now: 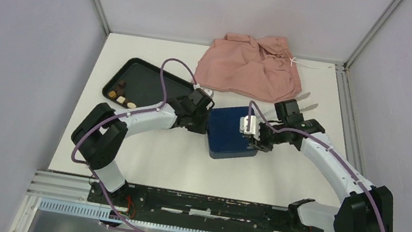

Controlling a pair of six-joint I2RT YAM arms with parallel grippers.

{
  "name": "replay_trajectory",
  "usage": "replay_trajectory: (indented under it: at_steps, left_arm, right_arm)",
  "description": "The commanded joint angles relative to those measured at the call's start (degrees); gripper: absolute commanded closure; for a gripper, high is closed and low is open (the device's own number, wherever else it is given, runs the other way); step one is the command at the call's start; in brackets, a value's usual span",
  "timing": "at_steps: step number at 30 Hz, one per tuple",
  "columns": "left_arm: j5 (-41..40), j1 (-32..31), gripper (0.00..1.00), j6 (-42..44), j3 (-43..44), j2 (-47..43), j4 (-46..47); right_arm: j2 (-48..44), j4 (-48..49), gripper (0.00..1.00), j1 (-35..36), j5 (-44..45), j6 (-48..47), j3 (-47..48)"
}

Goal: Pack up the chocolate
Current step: Close the box lid on the packing box.

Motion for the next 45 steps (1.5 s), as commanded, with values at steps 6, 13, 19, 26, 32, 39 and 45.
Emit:
replay_trajectory:
  at_steps: [6,13,19,26,32,39,45]
  left_arm:
    - [0.5,-0.4,0.72,2.2,3.6,1.5,0.6]
    - [0.8,-0.4,0.72,2.6,4.0,2.6,1.0]
    - [1.6,-0.4,0.72,3.1,4.6,4.2,1.8]
    - [5.9,-1.9,0.73,2.6,7.1,7.1,3.3]
    - [4.0,-2.0,0.72,2.7,7.0,7.5,2.2]
    - [2.1,-1.8,0.71,3.3,6.7,7.1,0.6]
    - [2.1,-1.8,0.71,3.7,7.4,7.3,0.2]
  right_arm:
    - [-3.1,24.8,0.65,-6.4,21.2,26.9,-6.2]
    - [1.4,29.9,0.75,-10.4,29.6,33.7,-8.3]
    - [10.2,26.2,0.85,-10.6,16.6,37.3,-5.9]
    - [14.5,23.1,0.88,-6.9,-0.4,38.2,-4.3]
    - [12.0,23.4,0.87,-8.8,9.9,37.9,-4.1]
    - [3.3,23.8,0.77,-13.1,21.3,30.5,-4.9]
    - [-3.3,17.6,0.69,-13.3,5.0,17.8,-3.6]
